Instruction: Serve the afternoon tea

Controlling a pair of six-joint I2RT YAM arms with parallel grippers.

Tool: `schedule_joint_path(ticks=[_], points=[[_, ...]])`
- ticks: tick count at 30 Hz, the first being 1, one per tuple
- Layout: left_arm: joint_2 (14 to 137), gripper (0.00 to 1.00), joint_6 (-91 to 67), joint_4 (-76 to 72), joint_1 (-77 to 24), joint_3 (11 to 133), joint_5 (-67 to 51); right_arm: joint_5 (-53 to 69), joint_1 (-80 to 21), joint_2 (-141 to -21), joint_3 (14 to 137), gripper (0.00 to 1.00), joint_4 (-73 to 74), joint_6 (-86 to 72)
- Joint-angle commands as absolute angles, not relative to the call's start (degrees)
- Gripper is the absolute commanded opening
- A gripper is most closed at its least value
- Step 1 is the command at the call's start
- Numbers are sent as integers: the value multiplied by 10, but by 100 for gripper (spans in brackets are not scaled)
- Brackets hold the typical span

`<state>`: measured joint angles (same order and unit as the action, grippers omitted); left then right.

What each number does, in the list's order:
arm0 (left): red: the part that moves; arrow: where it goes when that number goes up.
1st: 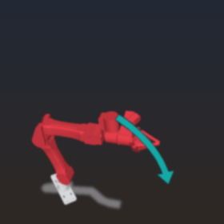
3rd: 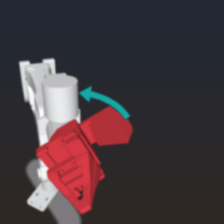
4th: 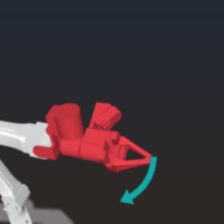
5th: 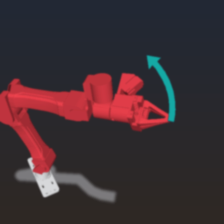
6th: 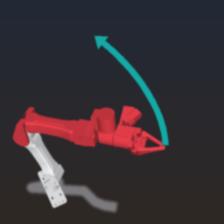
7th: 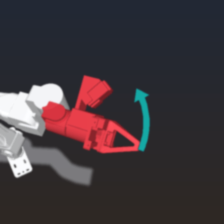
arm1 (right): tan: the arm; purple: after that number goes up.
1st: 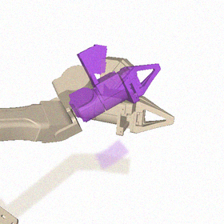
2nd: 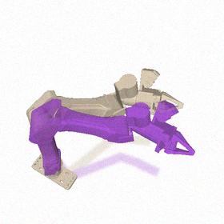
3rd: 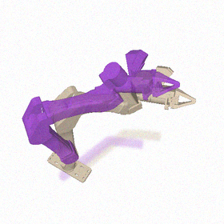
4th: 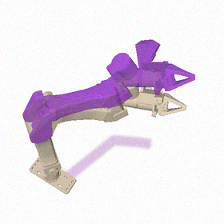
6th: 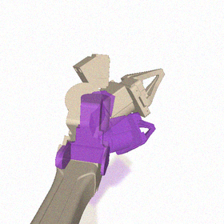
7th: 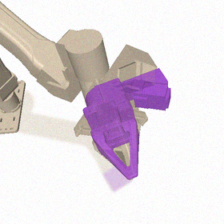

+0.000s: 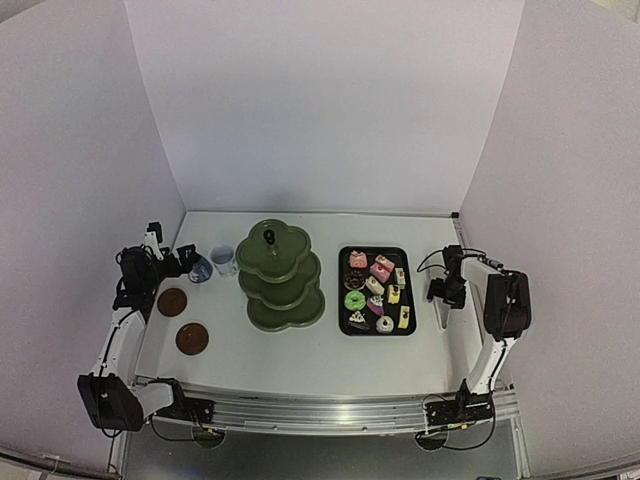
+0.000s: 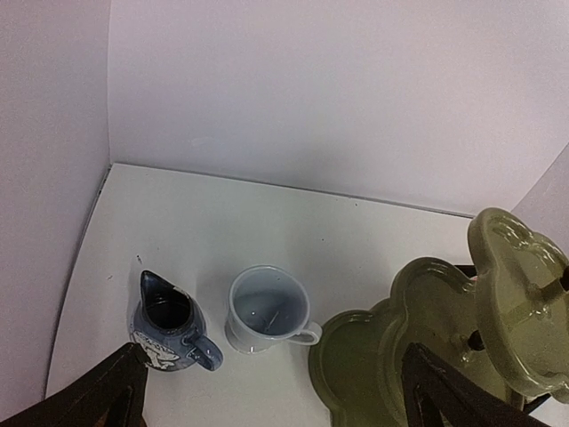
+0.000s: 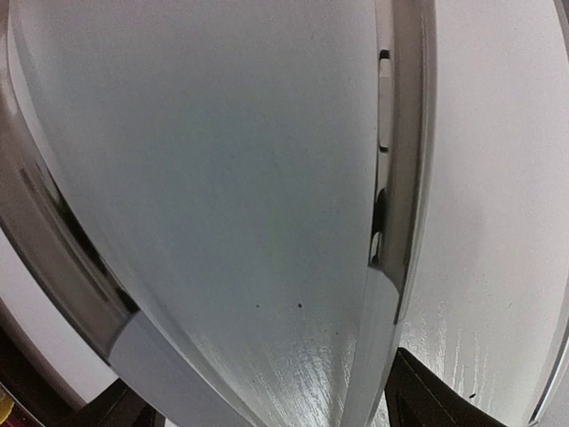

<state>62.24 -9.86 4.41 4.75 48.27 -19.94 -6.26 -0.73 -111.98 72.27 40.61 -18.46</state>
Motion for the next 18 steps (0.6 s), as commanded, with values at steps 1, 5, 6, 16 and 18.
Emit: schedule_joint_path(ticks=[1, 5, 6, 16, 18], points=[[623, 100, -83, 18, 45, 485, -206, -56, -4, -1136, 697, 75, 383, -180], [625, 100, -80, 15, 45, 486, -204, -62, -4, -1134, 687, 60, 384, -180], [626, 100, -79, 15, 45, 486, -204, -62, -4, -1132, 687, 54, 385, -180], [629, 100, -78, 19, 45, 492, -209, -29, -4, -1070, 810, 41, 530, -202], [630, 100, -76, 17, 45, 494, -211, -12, -4, -1070, 870, 41, 594, -204]])
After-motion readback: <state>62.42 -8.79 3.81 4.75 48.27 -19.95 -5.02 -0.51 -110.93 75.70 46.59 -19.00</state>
